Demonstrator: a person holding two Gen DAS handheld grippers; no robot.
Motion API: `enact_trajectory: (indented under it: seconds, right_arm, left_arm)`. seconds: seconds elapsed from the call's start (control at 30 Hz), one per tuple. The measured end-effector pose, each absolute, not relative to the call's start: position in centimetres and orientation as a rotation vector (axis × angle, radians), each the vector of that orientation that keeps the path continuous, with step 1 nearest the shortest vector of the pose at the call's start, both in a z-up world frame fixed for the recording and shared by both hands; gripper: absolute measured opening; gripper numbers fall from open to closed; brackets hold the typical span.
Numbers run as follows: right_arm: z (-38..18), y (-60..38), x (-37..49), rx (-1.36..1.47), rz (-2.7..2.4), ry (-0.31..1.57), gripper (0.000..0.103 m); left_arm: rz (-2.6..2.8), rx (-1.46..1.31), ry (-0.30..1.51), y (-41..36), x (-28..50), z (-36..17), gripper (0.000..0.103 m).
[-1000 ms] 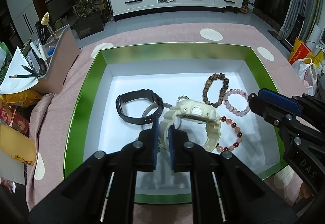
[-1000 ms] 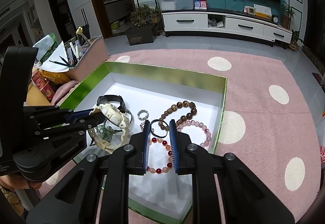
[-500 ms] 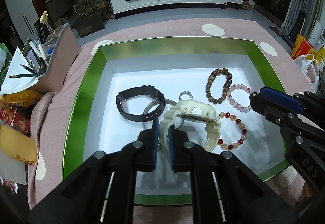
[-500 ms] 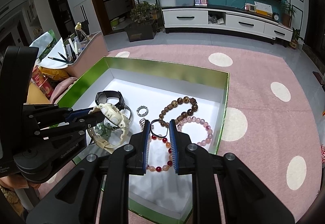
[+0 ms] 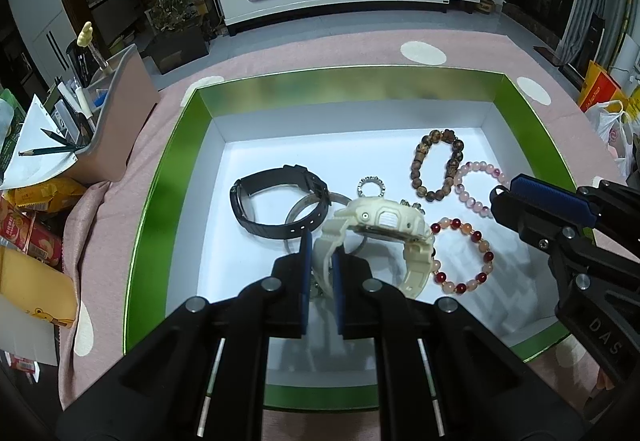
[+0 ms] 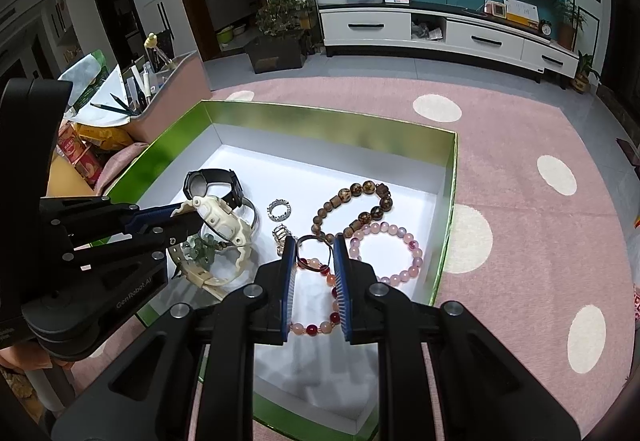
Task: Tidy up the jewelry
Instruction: 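Open the left tool to release the white watch while the right tool releases the black band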
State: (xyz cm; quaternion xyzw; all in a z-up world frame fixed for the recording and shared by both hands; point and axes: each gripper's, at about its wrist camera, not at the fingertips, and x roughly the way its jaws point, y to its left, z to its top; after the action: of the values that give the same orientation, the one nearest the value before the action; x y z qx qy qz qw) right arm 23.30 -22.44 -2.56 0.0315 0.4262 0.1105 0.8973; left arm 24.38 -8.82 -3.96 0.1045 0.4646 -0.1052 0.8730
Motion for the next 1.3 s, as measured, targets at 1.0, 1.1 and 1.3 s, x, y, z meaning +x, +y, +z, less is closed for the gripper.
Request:
enact_trajectory:
  seconds: [1.0,1.1,1.3]
  right_arm:
    - [-2.94,-22.11,23.62,0.04,0.229,0.914,0.018]
    - [-3.08,-22.06,23.65,0.039,0.229,0.919,0.018]
    - [-3.18,-22.05,23.65,0.031,0.227,0.923,0.018]
  left_arm:
    - [-0.207,0.261,0.989,-8.67,24.78,-4.27,0.01]
    - [-0.208,0.262,0.992,-8.64,24.83,-4.35,0.01]
    - [-0.205,0.269,0.997,-8.62,24.91,-4.6,0.01]
